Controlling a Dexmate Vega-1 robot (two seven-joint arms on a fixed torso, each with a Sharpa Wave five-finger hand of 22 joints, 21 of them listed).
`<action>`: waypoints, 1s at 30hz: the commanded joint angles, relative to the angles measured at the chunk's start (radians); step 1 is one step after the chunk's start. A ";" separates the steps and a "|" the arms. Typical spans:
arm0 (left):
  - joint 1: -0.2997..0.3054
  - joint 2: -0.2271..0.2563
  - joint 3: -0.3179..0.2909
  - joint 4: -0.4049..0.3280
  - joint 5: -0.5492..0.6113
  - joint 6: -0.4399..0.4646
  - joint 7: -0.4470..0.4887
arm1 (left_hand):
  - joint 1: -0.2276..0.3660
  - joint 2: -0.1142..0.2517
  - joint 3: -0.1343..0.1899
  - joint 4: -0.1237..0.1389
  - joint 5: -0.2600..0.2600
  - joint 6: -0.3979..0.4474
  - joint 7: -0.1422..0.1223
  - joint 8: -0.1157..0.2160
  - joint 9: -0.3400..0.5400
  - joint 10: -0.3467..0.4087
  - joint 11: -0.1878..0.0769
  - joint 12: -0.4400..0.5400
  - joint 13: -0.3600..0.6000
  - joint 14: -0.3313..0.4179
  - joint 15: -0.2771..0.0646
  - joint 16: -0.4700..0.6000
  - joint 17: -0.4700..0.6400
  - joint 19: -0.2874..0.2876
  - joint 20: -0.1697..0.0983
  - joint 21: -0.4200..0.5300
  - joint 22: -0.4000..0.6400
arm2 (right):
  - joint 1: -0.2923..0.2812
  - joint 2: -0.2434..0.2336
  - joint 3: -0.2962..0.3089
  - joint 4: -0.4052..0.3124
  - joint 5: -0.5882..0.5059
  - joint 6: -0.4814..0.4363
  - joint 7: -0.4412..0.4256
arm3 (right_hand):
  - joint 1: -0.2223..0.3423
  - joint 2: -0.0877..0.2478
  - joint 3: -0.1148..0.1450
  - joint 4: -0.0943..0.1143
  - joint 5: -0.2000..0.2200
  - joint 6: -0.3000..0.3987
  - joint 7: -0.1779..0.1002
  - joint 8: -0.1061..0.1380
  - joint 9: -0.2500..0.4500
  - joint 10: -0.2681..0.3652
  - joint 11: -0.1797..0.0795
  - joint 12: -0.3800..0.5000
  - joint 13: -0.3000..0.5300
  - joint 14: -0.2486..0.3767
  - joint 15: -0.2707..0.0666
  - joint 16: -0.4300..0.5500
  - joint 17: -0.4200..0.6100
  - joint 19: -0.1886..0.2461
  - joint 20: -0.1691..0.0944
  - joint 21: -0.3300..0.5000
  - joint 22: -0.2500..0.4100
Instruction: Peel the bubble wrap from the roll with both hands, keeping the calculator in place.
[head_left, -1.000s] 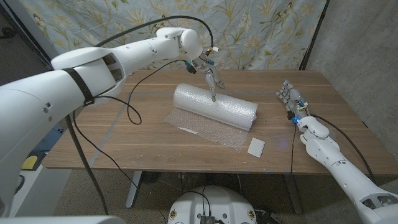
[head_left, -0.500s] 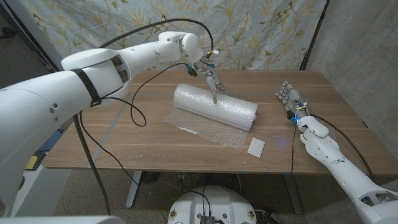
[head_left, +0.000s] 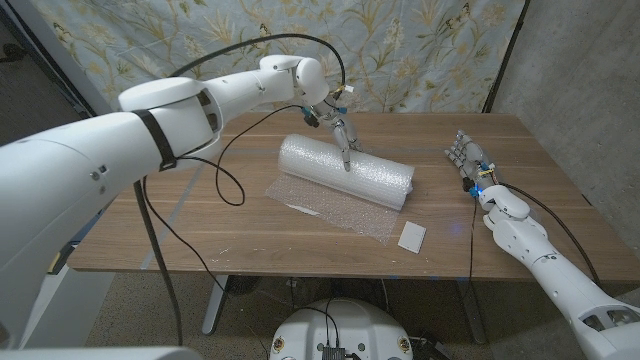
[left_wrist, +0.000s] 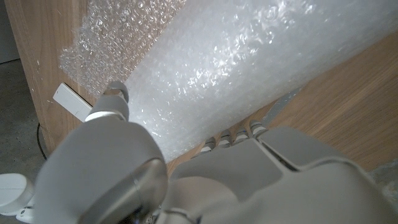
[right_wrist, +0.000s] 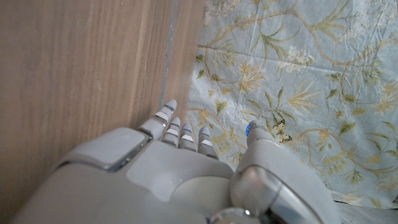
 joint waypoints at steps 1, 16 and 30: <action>-0.006 -0.028 0.025 0.060 -0.019 -0.042 -0.009 | 0.002 0.006 -0.005 -0.002 0.001 -0.304 -0.006 0.001 0.001 -0.266 0.004 0.004 0.003 -0.265 0.007 0.001 0.002 -0.183 0.006 0.006 0.002 | -0.002 -0.005 -0.003 -0.008 -0.007 -0.015 -0.012 | -0.006 0.002 0.004 -0.004 0.000 -0.007 0.003 0.002 0.002 -0.009 0.004 0.003 0.003 -0.008 0.005 0.001 0.003 -0.006 0.002 0.003 0.003; -0.008 -0.021 0.047 0.047 -0.010 -0.052 -0.018 | 0.004 0.017 -0.009 -0.003 -0.001 -0.304 -0.010 0.002 0.001 -0.267 0.004 0.005 0.003 -0.265 0.006 0.002 0.002 -0.180 0.006 0.008 0.002 | -0.005 -0.004 0.000 -0.010 -0.003 -0.032 -0.028 | -0.002 0.004 0.009 -0.010 0.002 -0.021 0.004 0.001 0.003 -0.016 0.007 0.005 0.004 -0.013 0.006 0.002 0.001 -0.010 0.002 0.005 0.003; 0.082 0.249 0.035 -0.470 0.172 0.187 0.173 | 0.061 0.074 0.014 -0.034 -0.035 -0.216 -0.025 0.028 0.000 -0.194 -0.029 0.032 0.002 -0.188 0.000 0.018 0.002 -0.107 0.005 0.026 0.001 | 0.007 0.019 0.002 0.037 0.012 -0.022 -0.020 | -0.004 0.004 0.011 -0.012 0.003 -0.030 0.002 0.003 0.003 -0.024 0.011 0.006 0.005 -0.018 0.008 0.003 0.001 -0.012 0.003 0.006 0.003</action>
